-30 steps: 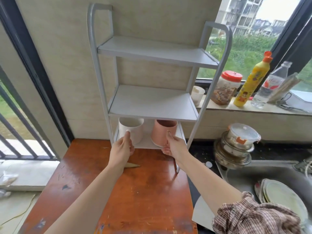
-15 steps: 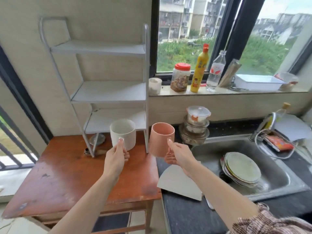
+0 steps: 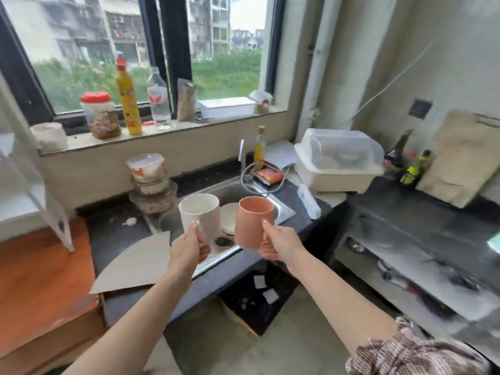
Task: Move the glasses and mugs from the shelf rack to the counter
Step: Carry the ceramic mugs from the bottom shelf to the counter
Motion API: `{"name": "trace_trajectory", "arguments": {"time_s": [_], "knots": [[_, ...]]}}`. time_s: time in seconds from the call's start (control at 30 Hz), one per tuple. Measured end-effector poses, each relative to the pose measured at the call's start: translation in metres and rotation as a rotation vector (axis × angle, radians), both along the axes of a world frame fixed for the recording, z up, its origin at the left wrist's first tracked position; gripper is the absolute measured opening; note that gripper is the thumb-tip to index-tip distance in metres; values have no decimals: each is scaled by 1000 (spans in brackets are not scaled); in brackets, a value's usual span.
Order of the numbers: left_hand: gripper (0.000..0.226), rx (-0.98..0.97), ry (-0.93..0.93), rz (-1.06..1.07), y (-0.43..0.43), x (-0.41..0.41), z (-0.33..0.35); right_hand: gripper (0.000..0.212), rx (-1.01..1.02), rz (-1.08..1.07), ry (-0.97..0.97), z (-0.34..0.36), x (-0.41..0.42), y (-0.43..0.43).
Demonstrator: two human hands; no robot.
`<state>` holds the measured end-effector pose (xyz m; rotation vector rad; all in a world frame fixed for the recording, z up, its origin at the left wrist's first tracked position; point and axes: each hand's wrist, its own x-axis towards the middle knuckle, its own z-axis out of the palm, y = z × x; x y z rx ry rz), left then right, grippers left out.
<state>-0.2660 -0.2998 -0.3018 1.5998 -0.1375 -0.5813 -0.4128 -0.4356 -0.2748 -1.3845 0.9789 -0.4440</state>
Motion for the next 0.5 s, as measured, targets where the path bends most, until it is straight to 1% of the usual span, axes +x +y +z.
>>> {"name": "trace_trajectory", "arguments": {"time_s": [0.13, 0.23, 0.33, 0.5], "knots": [[42, -24, 8, -175, -77, -71, 10, 43, 2, -183, -11, 7, -86, -44], [43, -4, -40, -337, -133, -121, 14, 45, 23, -317, -5, 10, -145, -75], [42, -30, -35, -476, -187, -171, 11, 44, 26, -452, 2, 11, -198, -111], [41, 4, -18, -661, -281, -258, 2, 45, 32, -655, 14, 1, -288, -176]]}}
